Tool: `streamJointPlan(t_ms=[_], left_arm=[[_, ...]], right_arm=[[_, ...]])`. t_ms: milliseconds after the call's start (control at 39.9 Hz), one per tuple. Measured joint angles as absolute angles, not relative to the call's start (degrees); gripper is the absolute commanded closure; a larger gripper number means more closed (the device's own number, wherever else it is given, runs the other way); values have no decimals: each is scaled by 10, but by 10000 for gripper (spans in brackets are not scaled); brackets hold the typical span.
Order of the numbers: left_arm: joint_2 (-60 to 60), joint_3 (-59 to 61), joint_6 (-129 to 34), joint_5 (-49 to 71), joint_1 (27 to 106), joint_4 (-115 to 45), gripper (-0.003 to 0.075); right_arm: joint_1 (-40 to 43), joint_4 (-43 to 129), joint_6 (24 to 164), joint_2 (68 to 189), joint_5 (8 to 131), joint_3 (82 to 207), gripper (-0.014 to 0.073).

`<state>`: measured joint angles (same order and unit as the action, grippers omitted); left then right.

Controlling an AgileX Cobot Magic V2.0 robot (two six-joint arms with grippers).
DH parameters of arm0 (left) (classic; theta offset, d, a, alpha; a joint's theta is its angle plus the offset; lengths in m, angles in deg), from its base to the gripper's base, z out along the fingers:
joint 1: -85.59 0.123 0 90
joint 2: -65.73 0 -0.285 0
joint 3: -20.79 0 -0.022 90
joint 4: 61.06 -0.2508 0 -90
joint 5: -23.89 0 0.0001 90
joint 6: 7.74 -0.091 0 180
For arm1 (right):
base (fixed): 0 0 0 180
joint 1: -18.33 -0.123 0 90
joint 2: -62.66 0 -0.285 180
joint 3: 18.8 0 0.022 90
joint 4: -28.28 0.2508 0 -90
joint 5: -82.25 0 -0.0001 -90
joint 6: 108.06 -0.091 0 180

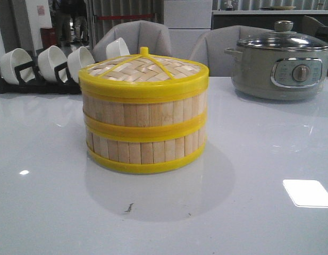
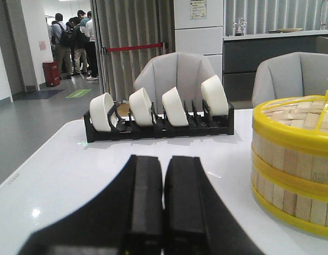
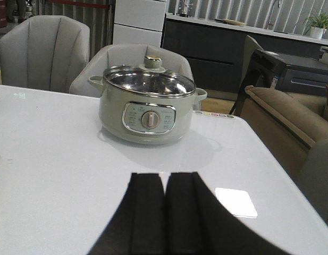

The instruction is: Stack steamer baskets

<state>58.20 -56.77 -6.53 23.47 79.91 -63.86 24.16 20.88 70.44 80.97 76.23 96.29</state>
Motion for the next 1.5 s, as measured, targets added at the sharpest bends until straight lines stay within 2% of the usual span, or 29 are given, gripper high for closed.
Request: streamJointPlan(t_ms=[276,426,626,1253,1504], left_arm=[[582,-568,-65,235,799,-639,637],[582,-568,-65,235,799,-639,637],[582,-568,-65,235,799,-639,637],[582,-568,-65,235,799,-639,637],[582,-568,-65,235,799,-639,637]], right_arm=[[242,209,704,761,762,946,546],[242,209,704,706,762,895,546],[242,224,704,698,787,827,546],[242,236,704,698,785,822,546],[242,290,719,698,784,822,546]])
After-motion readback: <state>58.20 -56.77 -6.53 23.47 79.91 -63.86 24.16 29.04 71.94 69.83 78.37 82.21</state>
